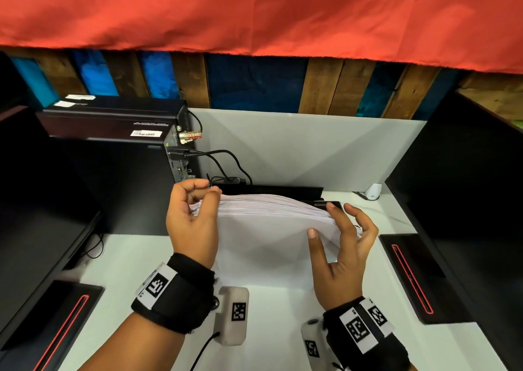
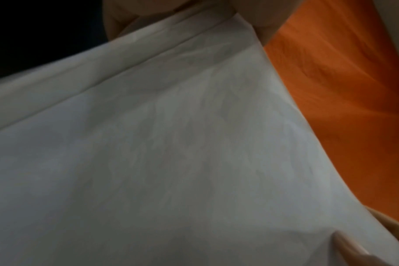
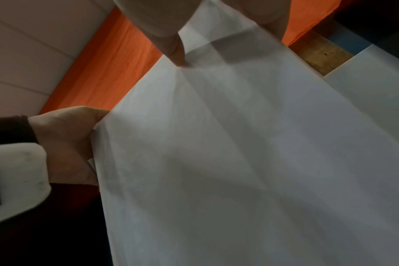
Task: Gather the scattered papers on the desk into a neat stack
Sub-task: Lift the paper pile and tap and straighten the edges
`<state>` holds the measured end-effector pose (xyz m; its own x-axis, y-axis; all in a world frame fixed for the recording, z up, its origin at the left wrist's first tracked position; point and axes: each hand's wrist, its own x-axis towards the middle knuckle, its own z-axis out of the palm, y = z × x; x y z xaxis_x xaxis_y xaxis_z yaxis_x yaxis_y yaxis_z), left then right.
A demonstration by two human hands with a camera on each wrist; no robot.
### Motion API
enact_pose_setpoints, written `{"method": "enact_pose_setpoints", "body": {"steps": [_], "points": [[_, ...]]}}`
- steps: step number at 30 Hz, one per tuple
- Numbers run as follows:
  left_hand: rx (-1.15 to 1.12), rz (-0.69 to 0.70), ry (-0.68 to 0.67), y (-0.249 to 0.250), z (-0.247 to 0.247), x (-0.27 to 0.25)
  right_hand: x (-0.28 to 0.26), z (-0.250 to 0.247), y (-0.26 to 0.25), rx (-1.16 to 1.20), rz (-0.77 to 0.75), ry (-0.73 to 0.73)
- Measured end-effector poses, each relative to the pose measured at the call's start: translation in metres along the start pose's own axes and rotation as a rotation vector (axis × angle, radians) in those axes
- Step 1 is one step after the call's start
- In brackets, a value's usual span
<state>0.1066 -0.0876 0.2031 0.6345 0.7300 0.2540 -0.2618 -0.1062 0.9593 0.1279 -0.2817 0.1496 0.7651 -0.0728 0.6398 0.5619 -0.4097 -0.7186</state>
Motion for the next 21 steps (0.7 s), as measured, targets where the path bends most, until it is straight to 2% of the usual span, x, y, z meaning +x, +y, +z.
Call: {"method": "enact_pose_setpoints", "body": {"steps": [7,12,21], "points": [[-0.008,-0.007,-0.043,0.0013,-0.0012,-0.0036,-0.0006,-0.0002,-0.0003,0.024,-0.010,-0.001],[-0.038,-0.061,-0.070,-0.0026,-0.0055,-0.0018,-0.0005,-0.0013,-0.0004,0.050,0.018,0.001],[-0.041,-0.025,-0.056,-0.0041,-0.0017,-0.0013,-0.0012,0.0003,-0.0025,0.037,-0.016,-0.024]]}}
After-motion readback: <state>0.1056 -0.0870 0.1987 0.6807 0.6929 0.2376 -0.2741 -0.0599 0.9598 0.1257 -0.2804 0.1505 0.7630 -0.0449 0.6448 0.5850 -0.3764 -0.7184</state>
